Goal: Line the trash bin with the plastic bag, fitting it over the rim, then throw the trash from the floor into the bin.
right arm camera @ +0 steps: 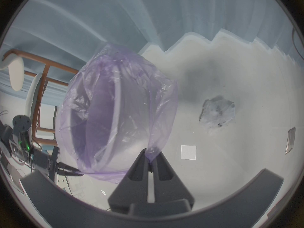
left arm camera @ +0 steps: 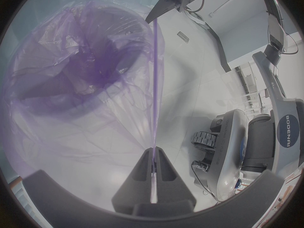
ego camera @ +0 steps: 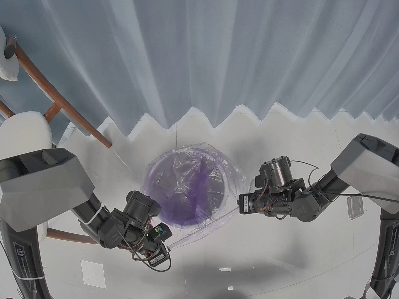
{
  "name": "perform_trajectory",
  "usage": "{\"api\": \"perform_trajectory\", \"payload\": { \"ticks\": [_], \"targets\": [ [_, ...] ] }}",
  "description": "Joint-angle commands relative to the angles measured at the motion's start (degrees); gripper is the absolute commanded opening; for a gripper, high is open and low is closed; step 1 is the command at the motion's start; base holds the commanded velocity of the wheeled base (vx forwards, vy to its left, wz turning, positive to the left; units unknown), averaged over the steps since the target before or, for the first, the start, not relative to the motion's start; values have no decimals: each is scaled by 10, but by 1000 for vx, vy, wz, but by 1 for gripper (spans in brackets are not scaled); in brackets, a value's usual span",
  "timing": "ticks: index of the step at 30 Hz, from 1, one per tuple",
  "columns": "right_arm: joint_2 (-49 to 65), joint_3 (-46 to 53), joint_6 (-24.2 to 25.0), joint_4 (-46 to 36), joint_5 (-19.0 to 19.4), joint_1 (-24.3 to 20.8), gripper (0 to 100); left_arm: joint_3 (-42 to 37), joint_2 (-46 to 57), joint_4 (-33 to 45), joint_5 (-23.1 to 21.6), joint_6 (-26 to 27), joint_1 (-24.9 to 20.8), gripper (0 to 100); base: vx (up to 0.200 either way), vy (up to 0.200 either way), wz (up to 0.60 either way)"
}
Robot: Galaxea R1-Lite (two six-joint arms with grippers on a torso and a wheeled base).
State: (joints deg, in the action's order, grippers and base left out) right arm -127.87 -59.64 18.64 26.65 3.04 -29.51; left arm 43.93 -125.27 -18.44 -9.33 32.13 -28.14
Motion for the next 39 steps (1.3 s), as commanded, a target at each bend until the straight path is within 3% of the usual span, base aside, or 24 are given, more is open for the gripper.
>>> {"api": "perform_trajectory", "payload": {
  "ticks": [1, 7, 8, 12, 18, 21, 24, 25, 28, 36, 37, 39],
  "targets": [
    [-34, -28, 9, 2, -3, 11, 0, 4, -9, 0, 2, -1, 9, 0, 0, 0, 0],
    [-40, -39, 25, 2, -2, 12, 0, 4, -21, -42, -4, -1, 13, 0, 0, 0, 0],
    [-37, -38, 27, 2, -2, 12, 100, 4, -18, -42, -5, -1, 14, 100, 0, 0, 0],
    [-5, -14, 41, 3, -2, 14, 100, -18, 17, -44, -10, -1, 23, 100, 0, 0, 0],
    [66, 34, 66, 3, 2, 21, 100, -64, 111, -42, -82, -1, 54, 100, 0, 0, 0],
    [120, 70, 83, 4, 7, 25, 100, -90, 183, -42, -140, -18, 90, 100, 0, 0, 0],
    [139, 84, 87, 4, 11, 26, 100, -92, 207, -42, -147, -43, 104, 100, 0, 0, 0],
    [169, 103, 89, 4, 15, 30, 100, -89, 242, -42, -142, -98, 128, 100, 0, 0, 0],
    [193, 111, 90, 5, 15, 29, 100, -79, 248, -44, -88, -154, 150, 100, 0, 0, 0],
    [217, 113, 99, 5, 14, 29, 100, -52, 175, -88, -39, -196, 157, 100, 0, 0, 0],
    [223, 113, 112, 4, 14, 29, 100, -41, 124, -157, -10, -207, 157, 100, 0, 0, 0],
    [225, 113, 114, 4, 14, 29, 100, -33, 104, -184, -4, -215, 157, 100, 0, 0, 0]
  ]
}}
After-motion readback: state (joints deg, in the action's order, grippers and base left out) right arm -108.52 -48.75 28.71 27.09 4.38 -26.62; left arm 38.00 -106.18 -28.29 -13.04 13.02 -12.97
